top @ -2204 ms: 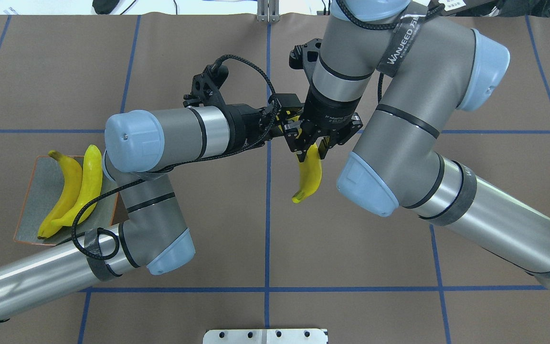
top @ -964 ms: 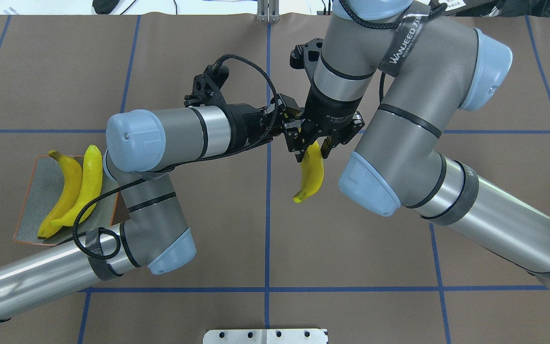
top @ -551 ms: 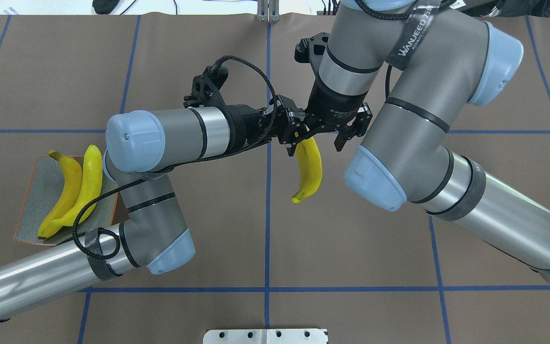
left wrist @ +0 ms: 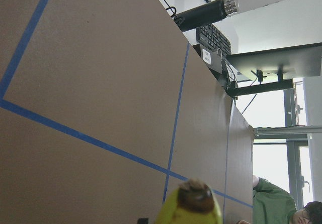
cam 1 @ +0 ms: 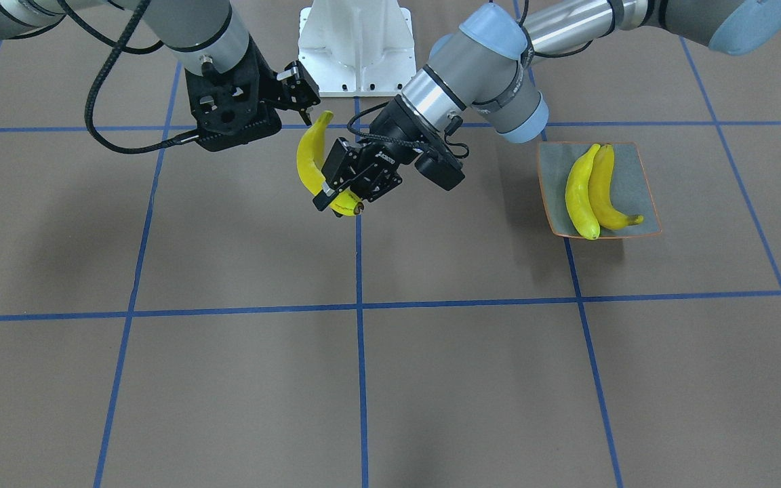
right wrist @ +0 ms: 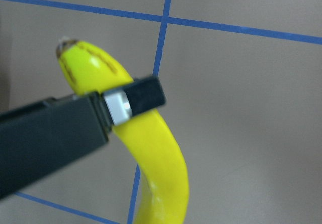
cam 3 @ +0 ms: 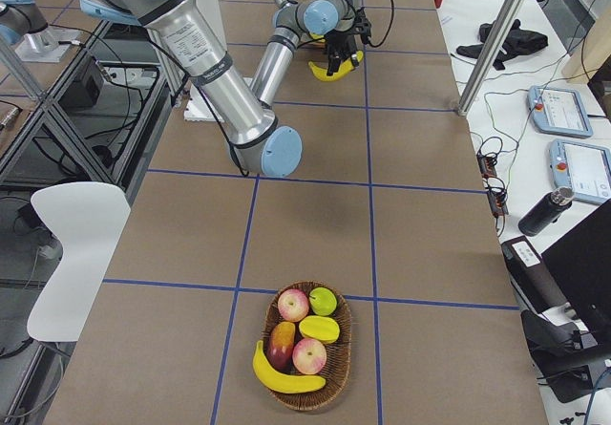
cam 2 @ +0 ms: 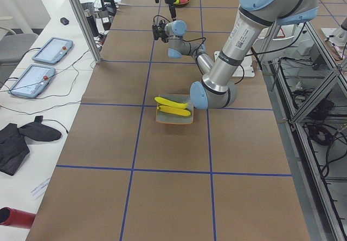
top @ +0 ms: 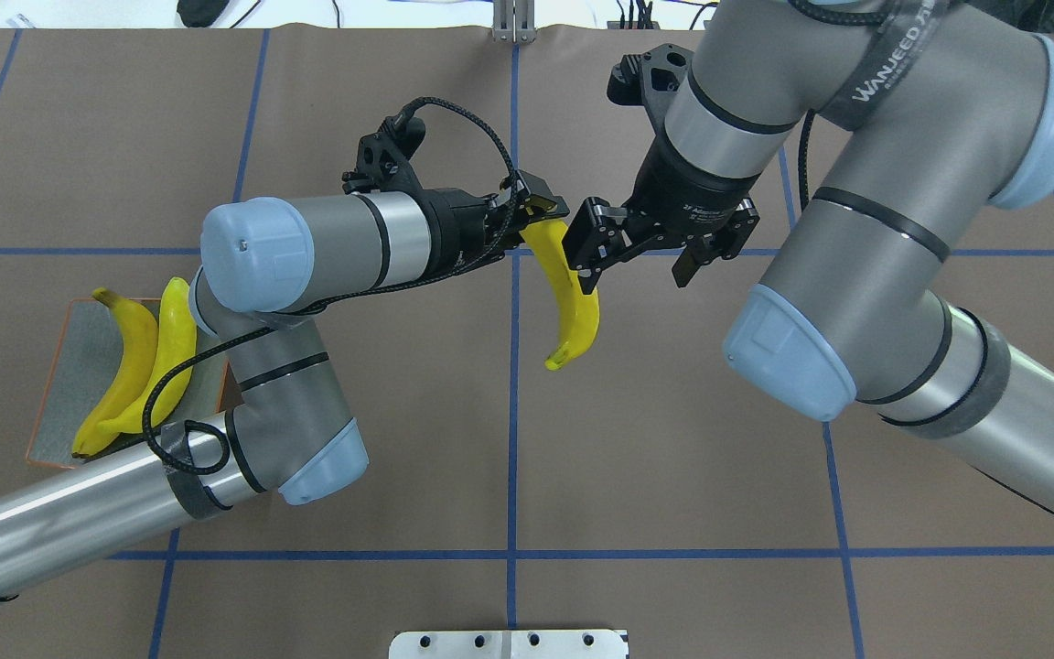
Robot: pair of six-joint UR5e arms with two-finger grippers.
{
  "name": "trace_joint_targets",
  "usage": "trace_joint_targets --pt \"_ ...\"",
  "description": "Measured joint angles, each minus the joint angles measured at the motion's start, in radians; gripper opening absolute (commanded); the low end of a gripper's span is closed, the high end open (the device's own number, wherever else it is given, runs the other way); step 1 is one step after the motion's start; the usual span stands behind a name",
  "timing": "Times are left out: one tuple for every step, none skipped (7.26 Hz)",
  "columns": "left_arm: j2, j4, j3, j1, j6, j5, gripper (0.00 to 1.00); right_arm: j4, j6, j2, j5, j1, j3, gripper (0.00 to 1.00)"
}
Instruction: Transfer all bananas from basket to plate
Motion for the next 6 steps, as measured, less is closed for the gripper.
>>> trace_joint_targets --pt "0.0 0.001 0.012 -0.014 0.001 -0.003 0.0 -0.004 0.003 -0.023 0.001 0.017 0.038 1.0" --pt "0.005 0.014 0.019 -0.039 0.003 -0.032 0.0 -0.006 0.008 -0.053 0.002 0.04 0.071 0.99" --pt "0.019 0.053 0.02 -0.083 0.016 -0.118 0.0 -0.007 0.01 -0.084 0.002 0.073 0.092 1.0" --pt "0.05 0.108 0.009 -0.145 0.047 -0.243 0.0 -0.006 0.008 -0.114 0.002 0.107 0.103 0.99" --pt "0.11 0.148 -0.026 -0.203 0.087 -0.354 0.0 -0.005 0.002 -0.139 -0.001 0.13 0.107 1.0" --pt "0.187 0.167 -0.075 -0.256 0.126 -0.437 0.0 -0.004 -0.002 -0.155 -0.006 0.14 0.104 1.0"
